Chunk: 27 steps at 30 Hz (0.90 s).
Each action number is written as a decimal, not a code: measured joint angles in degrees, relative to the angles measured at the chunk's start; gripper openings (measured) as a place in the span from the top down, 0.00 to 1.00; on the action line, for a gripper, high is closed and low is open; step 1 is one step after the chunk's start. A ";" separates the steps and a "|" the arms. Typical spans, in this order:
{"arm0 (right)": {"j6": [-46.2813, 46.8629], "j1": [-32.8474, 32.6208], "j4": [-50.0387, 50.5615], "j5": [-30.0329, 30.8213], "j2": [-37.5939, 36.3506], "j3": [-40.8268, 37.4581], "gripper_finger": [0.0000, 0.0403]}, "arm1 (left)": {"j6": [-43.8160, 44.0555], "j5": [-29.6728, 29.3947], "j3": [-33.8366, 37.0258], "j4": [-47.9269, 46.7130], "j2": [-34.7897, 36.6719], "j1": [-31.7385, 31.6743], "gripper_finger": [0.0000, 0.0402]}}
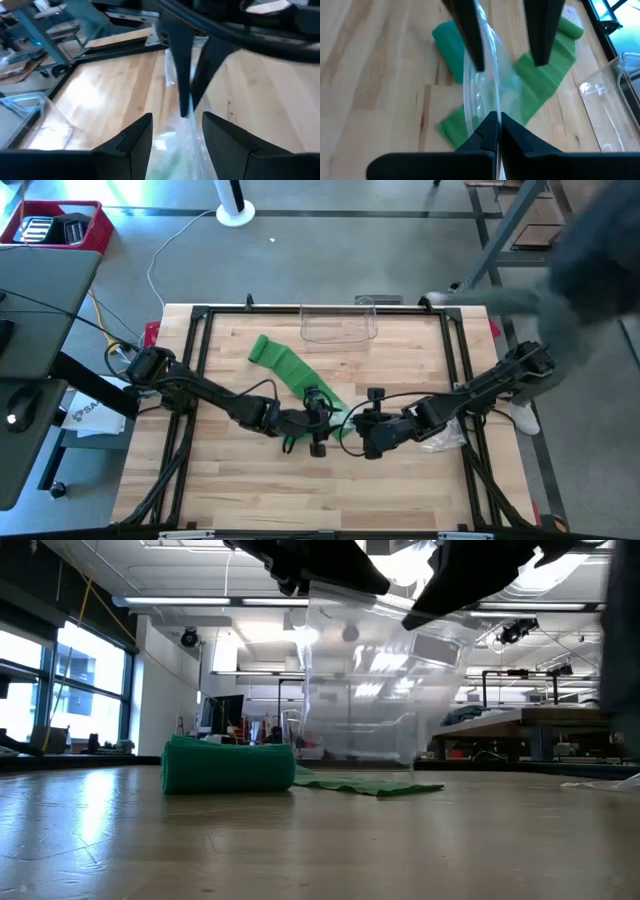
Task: Roll bandage
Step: Open the left zip bag
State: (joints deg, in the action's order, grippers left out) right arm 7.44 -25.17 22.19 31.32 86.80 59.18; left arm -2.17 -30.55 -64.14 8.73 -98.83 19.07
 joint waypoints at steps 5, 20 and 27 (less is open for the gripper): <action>-0.04 0.02 -0.42 0.17 -0.44 0.00 1.00 | 0.02 0.05 0.00 -0.17 0.00 0.03 0.58; -3.87 -1.55 -1.05 -2.50 -2.93 0.00 1.00 | 2.16 1.55 0.00 -2.87 -0.01 -0.63 0.82; -6.46 -1.48 -0.62 -1.85 -2.83 0.00 1.00 | 5.35 6.22 0.00 -3.00 -0.02 -0.79 0.96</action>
State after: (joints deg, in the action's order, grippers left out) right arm 0.98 -26.65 21.58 29.46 83.98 59.18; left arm 3.18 -24.33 -64.14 5.73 -98.85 18.28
